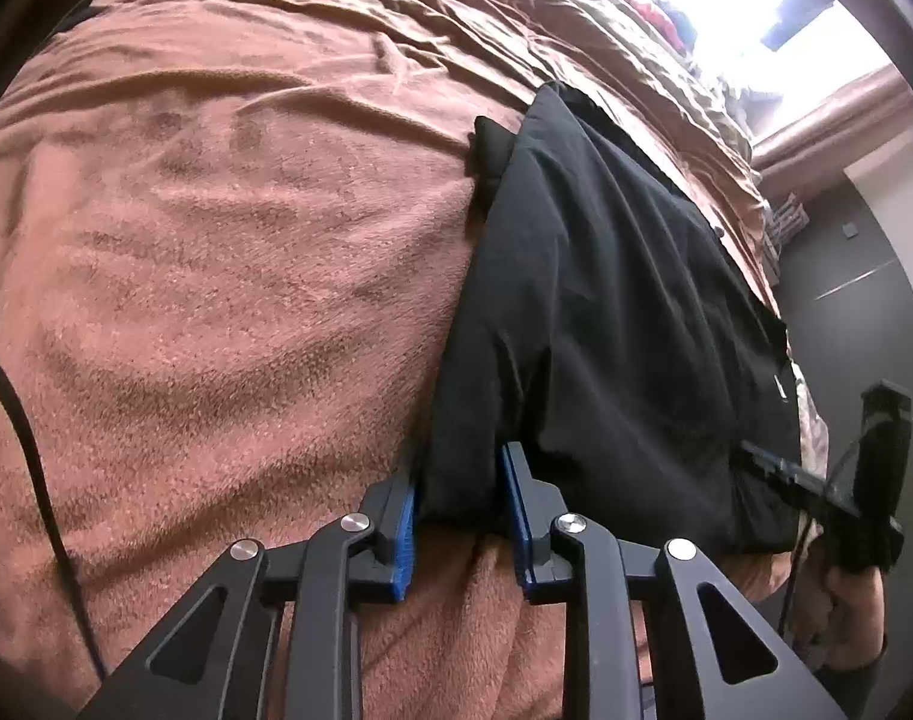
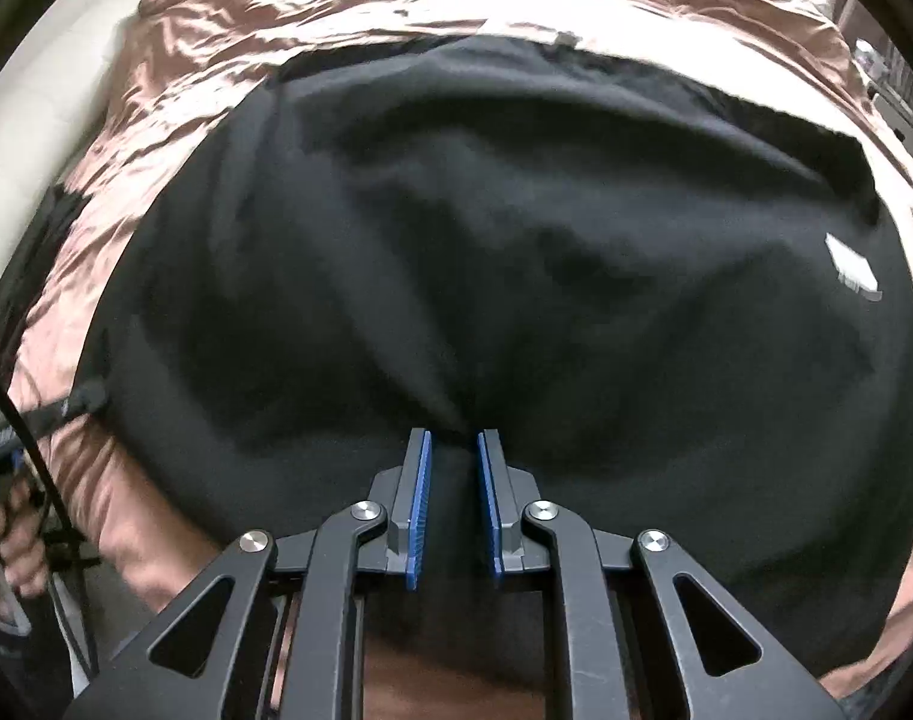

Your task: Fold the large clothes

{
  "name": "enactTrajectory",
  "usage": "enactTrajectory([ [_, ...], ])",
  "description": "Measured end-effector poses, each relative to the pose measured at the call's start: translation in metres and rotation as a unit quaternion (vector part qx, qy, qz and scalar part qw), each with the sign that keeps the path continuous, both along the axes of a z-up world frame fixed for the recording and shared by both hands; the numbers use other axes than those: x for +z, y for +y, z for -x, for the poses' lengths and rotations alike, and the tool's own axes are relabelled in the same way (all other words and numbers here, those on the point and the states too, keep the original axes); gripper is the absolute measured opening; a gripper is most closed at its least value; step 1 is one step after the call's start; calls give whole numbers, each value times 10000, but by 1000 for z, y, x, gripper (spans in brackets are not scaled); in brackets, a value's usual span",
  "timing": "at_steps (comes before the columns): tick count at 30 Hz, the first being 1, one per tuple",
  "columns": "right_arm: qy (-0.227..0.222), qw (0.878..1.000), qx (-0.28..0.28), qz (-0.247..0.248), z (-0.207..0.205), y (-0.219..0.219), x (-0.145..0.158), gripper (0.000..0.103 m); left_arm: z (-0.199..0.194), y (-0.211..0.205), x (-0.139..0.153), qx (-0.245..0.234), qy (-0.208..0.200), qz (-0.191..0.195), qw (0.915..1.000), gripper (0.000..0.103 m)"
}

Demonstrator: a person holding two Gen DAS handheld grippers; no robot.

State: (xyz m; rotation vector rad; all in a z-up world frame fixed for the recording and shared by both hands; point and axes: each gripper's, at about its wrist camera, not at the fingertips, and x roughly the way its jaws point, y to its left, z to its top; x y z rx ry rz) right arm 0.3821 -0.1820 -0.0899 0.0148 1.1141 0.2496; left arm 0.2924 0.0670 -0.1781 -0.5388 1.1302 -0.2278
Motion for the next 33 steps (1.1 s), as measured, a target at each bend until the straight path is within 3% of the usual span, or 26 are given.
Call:
enactTrajectory([
  [20, -285, 9977, -589, 158, -141, 6, -13, 9, 4, -9, 1, 240, 64, -150, 9996, 26],
  [29, -237, 9968, -763, -38, -148, 5, -7, 9, -2, -8, 0, 392, 230, -7, 9990, 26],
  [33, -441, 9971, -591, -178, -113, 4, 13, 9, -7, -6, 1, 370, 217, 364, 9984, 44],
])
